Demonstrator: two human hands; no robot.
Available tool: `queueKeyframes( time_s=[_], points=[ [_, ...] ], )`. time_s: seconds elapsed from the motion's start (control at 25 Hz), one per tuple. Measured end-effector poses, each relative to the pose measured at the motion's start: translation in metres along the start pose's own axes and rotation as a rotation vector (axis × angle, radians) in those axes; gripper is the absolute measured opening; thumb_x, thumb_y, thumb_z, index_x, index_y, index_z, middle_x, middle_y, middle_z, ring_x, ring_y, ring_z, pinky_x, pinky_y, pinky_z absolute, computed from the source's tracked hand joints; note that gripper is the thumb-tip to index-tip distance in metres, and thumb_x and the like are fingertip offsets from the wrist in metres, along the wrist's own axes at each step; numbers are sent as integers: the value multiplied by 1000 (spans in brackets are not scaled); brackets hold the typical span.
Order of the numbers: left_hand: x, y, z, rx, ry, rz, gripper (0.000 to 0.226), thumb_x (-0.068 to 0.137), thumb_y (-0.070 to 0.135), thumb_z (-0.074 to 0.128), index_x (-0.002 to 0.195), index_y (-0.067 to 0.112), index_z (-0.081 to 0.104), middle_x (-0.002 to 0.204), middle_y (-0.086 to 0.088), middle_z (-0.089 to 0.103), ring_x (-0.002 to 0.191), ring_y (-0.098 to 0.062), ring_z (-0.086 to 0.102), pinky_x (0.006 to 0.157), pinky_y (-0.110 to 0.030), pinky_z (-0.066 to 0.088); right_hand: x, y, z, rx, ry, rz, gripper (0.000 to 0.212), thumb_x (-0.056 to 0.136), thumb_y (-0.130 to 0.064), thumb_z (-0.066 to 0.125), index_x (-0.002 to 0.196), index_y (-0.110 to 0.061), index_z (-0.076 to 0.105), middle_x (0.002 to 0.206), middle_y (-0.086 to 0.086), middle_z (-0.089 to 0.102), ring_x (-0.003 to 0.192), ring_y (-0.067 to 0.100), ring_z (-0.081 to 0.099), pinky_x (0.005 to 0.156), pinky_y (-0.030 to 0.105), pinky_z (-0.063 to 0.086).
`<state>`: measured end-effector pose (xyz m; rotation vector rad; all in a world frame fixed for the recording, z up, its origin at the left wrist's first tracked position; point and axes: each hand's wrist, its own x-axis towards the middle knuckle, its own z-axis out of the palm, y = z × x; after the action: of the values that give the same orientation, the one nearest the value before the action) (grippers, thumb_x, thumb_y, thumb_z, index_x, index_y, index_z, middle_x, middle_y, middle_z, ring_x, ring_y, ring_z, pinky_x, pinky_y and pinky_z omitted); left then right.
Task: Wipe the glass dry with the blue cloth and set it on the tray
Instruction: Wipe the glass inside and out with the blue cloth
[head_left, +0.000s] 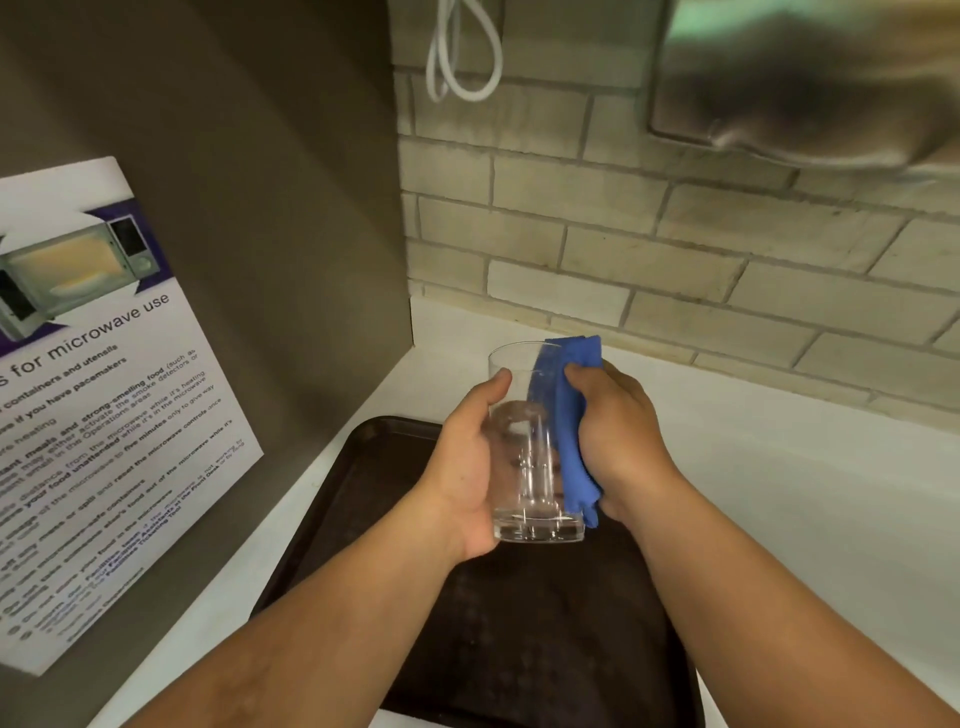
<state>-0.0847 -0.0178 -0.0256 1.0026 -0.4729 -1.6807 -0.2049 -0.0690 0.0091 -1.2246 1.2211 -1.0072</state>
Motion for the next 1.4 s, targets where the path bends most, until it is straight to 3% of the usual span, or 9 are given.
queueKeyframes(
  time_s=[0.2, 0.36, 0.48, 0.6, 0.72, 0.96, 1.12, 1.28, 1.4],
  points=[
    [4, 1, 2, 2, 55, 37, 76, 72, 67, 76, 119, 8, 76, 107, -18, 79, 91, -36, 77, 85, -49, 63, -9, 17, -7, 114, 42, 231, 28, 95, -30, 51, 87, -10, 69, 64, 9, 75, 72, 28, 71, 68, 40, 56],
    [6, 4, 6, 68, 164, 68, 60, 83, 67, 68, 107, 12, 73, 69, -7, 81, 60, -24, 78, 54, -32, 61, -51, 42, -5, -277, -121, -144, 22, 100, -20, 45, 103, -12, 65, 91, 7, 73, 79, 18, 69, 72, 34, 58],
    [2, -3, 9, 157, 146, 74, 61, 86, 67, 65, 114, 14, 76, 82, -9, 85, 75, -22, 82, 69, -35, 60, -55, 36, 5, -411, -67, -444, 38, 101, -32, 40, 136, -24, 48, 117, -8, 64, 103, 3, 64, 84, 9, 50],
    [-3, -7, 12, 114, 80, 111, 61, 76, 64, 75, 113, 16, 78, 101, -21, 83, 90, -32, 80, 76, -42, 65, -22, 5, 1, -189, 41, -196, 19, 100, -27, 43, 104, -19, 61, 93, 6, 71, 87, 23, 70, 74, 27, 56],
    [-2, 0, 11, 73, 100, 132, 43, 74, 64, 75, 84, 22, 82, 77, -11, 83, 68, -26, 80, 55, -34, 64, -26, 9, -11, -79, -12, 49, 23, 99, -22, 45, 88, -14, 64, 81, 12, 71, 73, 20, 70, 67, 34, 55],
    [-1, -7, 15, 126, 214, 135, 56, 93, 66, 56, 116, 22, 80, 109, -14, 83, 103, -30, 79, 88, -44, 61, -43, 25, 9, -377, -81, -400, 32, 102, -21, 43, 133, -22, 49, 112, -3, 65, 97, 3, 65, 79, 10, 50],
    [-2, -3, 9, -25, 65, 114, 64, 98, 68, 44, 116, 19, 81, 117, -18, 81, 107, -34, 78, 82, -45, 65, -5, -11, -3, -172, 18, -158, 25, 100, -24, 43, 89, -10, 60, 79, 6, 64, 71, 20, 62, 61, 28, 44],
    [-4, 0, 6, -20, 62, 81, 84, 76, 71, 70, 130, 7, 70, 127, -28, 74, 114, -46, 73, 101, -59, 57, 1, -2, -2, 69, 32, 99, 30, 95, -32, 50, 94, -7, 66, 78, 12, 72, 74, 28, 70, 68, 39, 54],
    [-4, -1, 7, 8, 106, 32, 81, 72, 72, 74, 118, 6, 73, 103, -20, 81, 92, -37, 79, 78, -47, 65, -1, 10, -5, 114, 53, 281, 30, 97, -31, 50, 94, -7, 69, 80, 19, 73, 78, 33, 71, 75, 45, 56]
  ],
)
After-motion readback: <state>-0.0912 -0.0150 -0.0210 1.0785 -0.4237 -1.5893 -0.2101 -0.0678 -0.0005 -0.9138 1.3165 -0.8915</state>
